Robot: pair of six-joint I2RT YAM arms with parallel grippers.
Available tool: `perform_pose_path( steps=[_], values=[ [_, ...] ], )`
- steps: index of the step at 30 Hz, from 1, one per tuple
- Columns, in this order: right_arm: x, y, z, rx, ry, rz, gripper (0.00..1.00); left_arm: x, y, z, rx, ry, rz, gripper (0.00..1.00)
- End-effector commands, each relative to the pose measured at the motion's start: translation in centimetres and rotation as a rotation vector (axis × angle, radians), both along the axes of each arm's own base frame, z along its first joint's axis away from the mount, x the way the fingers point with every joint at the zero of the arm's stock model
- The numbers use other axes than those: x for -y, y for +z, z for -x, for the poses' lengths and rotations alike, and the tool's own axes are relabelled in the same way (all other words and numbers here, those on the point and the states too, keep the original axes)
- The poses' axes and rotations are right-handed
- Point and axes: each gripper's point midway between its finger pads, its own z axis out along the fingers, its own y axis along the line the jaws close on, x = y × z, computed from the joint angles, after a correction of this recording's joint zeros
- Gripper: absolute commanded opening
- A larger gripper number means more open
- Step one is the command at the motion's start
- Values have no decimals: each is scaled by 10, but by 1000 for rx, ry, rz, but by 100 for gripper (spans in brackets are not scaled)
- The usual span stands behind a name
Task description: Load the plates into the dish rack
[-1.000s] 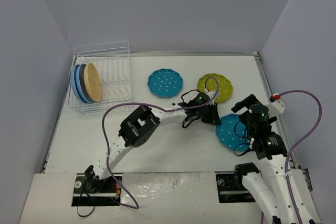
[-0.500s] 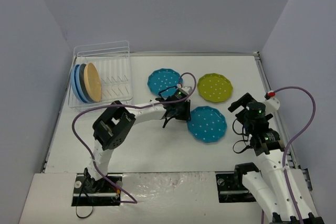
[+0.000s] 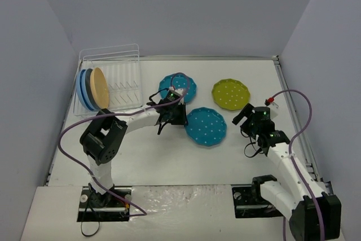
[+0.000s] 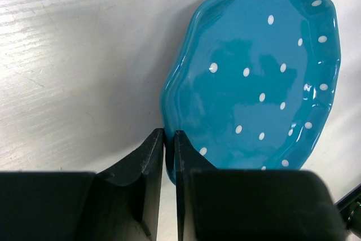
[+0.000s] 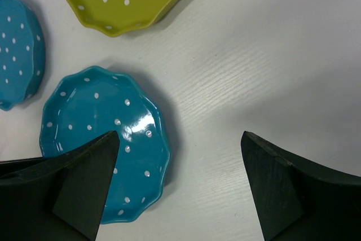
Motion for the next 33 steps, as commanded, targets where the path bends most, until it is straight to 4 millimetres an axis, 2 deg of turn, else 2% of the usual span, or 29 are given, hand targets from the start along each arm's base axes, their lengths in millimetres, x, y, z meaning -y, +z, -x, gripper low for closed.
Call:
perform_pose_path(
  steps=[1, 4, 7, 13, 24, 33],
  values=[
    [-20, 2, -17, 58, 81, -56, 84, 29, 80, -17, 154, -51, 232, 0],
    [-29, -4, -20, 55, 114, -81, 83, 29, 78, -18, 138, -50, 266, 0],
    [-40, -19, -17, 26, 145, -99, 79, 30, 77, -19, 123, -49, 304, 0],
    [-49, -36, -13, -7, 159, -85, 74, 31, 74, -19, 104, -56, 335, 0],
    [-68, -46, -11, -24, 184, -88, 74, 30, 81, -19, 66, -57, 475, 0],
    [-69, -53, -9, -36, 179, -95, 76, 25, 98, -20, 97, -65, 538, 0]
  ],
)
